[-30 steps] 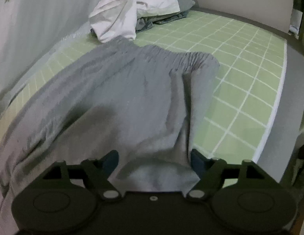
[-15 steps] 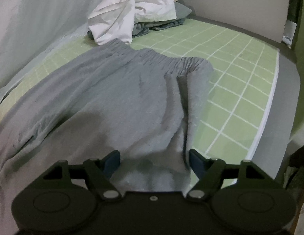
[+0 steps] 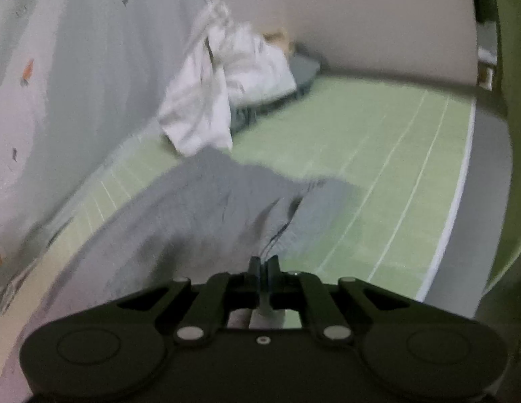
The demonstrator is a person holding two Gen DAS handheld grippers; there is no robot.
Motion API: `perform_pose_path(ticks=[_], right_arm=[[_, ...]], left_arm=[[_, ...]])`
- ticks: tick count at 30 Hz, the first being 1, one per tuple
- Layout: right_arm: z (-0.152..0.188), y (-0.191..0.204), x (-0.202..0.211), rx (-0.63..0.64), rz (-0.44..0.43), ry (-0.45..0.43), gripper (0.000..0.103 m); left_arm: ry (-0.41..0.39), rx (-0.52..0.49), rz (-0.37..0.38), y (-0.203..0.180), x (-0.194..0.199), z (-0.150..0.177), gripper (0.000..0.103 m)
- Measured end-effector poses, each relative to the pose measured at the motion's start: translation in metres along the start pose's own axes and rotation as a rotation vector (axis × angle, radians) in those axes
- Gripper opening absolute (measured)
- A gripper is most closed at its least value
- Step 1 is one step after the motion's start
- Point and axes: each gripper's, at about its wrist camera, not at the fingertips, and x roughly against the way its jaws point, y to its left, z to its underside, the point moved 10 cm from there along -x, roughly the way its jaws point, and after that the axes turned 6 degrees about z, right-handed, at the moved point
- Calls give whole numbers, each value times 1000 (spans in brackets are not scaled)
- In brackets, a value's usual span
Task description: Fold clothes
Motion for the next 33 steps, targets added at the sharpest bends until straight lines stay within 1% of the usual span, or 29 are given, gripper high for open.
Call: perform_pose_path(ticks=[2, 4, 5, 6, 8, 9, 11, 12, 14, 16, 17, 20, 23, 26, 29, 33], right_arm=[[-11, -8, 10, -26, -7, -18, 4], [-16, -16, 9, -33, -2, -19, 4], [-18, -19, 6, -35, 1, -15, 4], [-18, -19, 3, -42, -2, -6, 4], [-25, -15, 6, -64, -36, -17, 4], [-30, -10, 11, -67, -57, -32, 4], [-40, 1, 18, -30, -79, -68, 4], [-44, 5, 18, -8, -83, -83, 4], [-48, 7, 13, 10, -79, -95, 4], [-49, 4, 11, -19, -86, -95, 4], [-50, 3, 12, -33, -93, -99, 4], [-54, 2, 14, -58, -102, -107, 4], [-63, 7, 15, -81, -113, -119, 4], [-70, 15, 16, -65, -118, -144, 4], [-73, 25, 9, -44, -109, -155, 4], [-76, 36, 0, -60, -106, -156, 4]], left_arm=[[-36, 12, -9, 2, 19, -3, 0], [-52, 29, -37, 7, 24, -2, 0], [-45, 56, -48, 11, 21, 1, 0], [-40, 83, -48, 13, 19, 3, 0], [-47, 123, -17, 6, 26, 3, 0], [-65, 107, -2, -2, 33, -1, 0], [-99, 63, 24, -18, 43, -9, 0], [-117, 48, 27, -23, 44, -14, 0], [-131, 49, 5, -25, 39, -19, 0], [-125, 85, 10, -23, 36, -20, 0], [-129, 84, 13, -23, 37, -21, 0], [-152, 38, 14, -33, 40, -26, 0], [-190, -10, 20, -51, 42, -37, 0], [-223, -37, 41, -70, 42, -47, 0], [-227, -48, 43, -83, 32, -52, 0], [-208, -26, 41, -92, 19, -53, 0]])
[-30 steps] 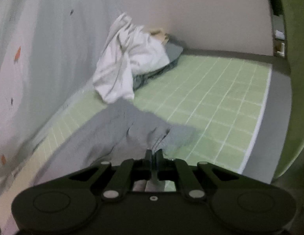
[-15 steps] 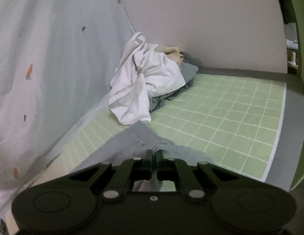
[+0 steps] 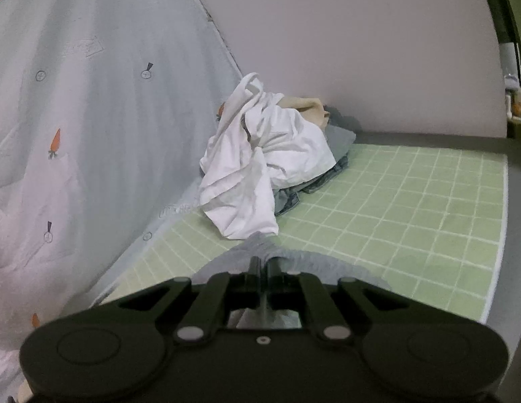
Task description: Fold clothes
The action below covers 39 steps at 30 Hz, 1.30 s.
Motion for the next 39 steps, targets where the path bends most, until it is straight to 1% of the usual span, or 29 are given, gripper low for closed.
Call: perform_pose_path(ticks=[3, 7, 10, 13, 14, 15, 16, 17, 18, 19, 20, 21, 22, 23, 25, 26, 28, 31, 33, 35, 37, 39], right_arm=[[-4, 13, -10, 19, 11, -14, 4], [-16, 51, -37, 126, 1, -33, 4], [-23, 92, -75, 171, -22, -23, 4], [-24, 133, -128, 189, -28, 1, 4], [-23, 147, -149, 192, -28, 10, 4], [-19, 161, -170, 199, -21, 18, 5], [-15, 172, -187, 219, -2, 25, 13], [-9, 181, -200, 249, 24, 33, 42], [-3, 191, -213, 279, 50, 40, 54], [4, 196, -219, 306, 68, 48, 59], [13, 195, -215, 328, 73, 55, 60], [23, 193, -211, 350, 78, 63, 66], [32, 192, -207, 372, 83, 70, 77], [41, 191, -203, 395, 89, 78, 81], [59, 183, -195, 425, 110, 101, 82], [70, 169, -189, 414, 142, 128, 82], [87, 140, -178, 353, 197, 186, 85], [108, 100, -163, 235, 255, 258, 89], [118, 83, -158, 170, 270, 289, 90], [123, 77, -158, 107, 249, 296, 93], [122, 79, -159, 88, 223, 285, 94], [121, 84, -163, 99, 221, 281, 94]], left_arm=[[-3, -10, -3, -11, -11, -6, 0], [-18, -37, 1, -41, -47, -21, 0], [-13, -63, 17, -72, -83, -34, 0], [-4, -103, 41, -113, -136, -44, 1], [0, -125, 45, -128, -156, -45, 3], [3, -155, 42, -142, -178, -43, 11], [11, -187, 30, -154, -198, -42, 30], [33, -223, 11, -165, -216, -38, 40], [68, -252, 8, -174, -229, -32, 55], [102, -269, 22, -181, -237, -24, 65], [125, -278, 40, -184, -240, -16, 68], [139, -285, 45, -182, -240, -8, 75], [154, -296, 30, -175, -240, 2, 81], [173, -309, 3, -164, -238, 12, 83], [222, -313, -63, -136, -234, 31, 83], [246, -299, -95, -120, -231, 39, 83], [287, -235, -145, -87, -220, 52, 83], [329, -143, -185, -48, -203, 67, 84], [344, -112, -193, -33, -198, 73, 85], [349, -90, -174, -26, -196, 77, 86], [332, -89, -160, -29, -199, 76, 86], [325, -102, -148, -36, -205, 75, 86]])
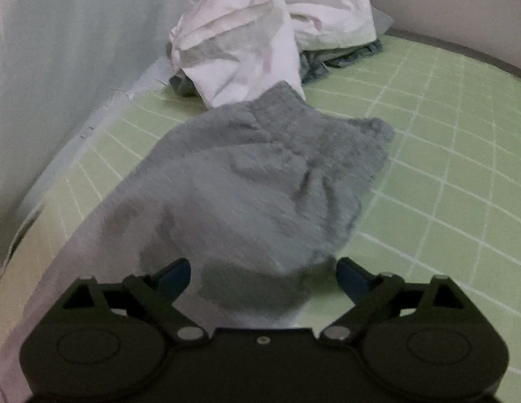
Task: Fold clothes
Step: 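Pull the grey garment straight with the left gripper and release it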
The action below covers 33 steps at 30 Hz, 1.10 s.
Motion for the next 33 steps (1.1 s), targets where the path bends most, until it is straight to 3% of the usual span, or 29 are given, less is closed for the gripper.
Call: perform_pose_path(ticks=[2, 3, 4, 5, 6, 11, 15, 20, 22, 23, 25, 26, 30, 33], right_arm=[[-3, 5, -2, 22, 15, -12, 90], [-6, 5, -4, 36, 34, -22, 79], [-9, 6, -4, 54, 44, -29, 49], [-12, 5, -4, 75, 42, -31, 14], [-14, 5, -4, 96, 40, -33, 8], [-33, -15, 8, 148, 26, -88, 6], [-46, -41, 19, 208, 66, -143, 6], [-53, -80, 20, 203, 114, -138, 6], [-46, -89, 15, 229, 133, -98, 11], [-40, -91, 15, 258, 149, -86, 18], [-27, -88, 24, 312, 179, -81, 59], [-18, -82, 32, 328, 164, -90, 73], [15, -55, 65, 395, 110, -125, 91], [38, -26, 86, 453, 68, -138, 94]], left_arm=[[-6, -14, 0, -8, -4, -2, 79], [-7, -19, -9, -10, -5, -4, 64], [-9, -23, -11, -12, -5, -6, 41], [-11, -27, -13, -13, -6, -8, 25], [-13, -31, -15, -15, -6, -10, 8], [-17, 18, 26, 0, 10, -12, 7], [8, -6, 62, 20, 37, 10, 7], [69, 6, 76, 63, 69, 58, 8], [90, 5, 78, 80, 75, 71, 20], [88, -2, 80, 87, 79, 75, 24], [54, -30, 94, 96, 88, 76, 30], [39, -44, 97, 101, 93, 77, 31], [5, -64, 77, 114, 102, 69, 32], [11, -39, 105, 124, 99, 62, 32]])
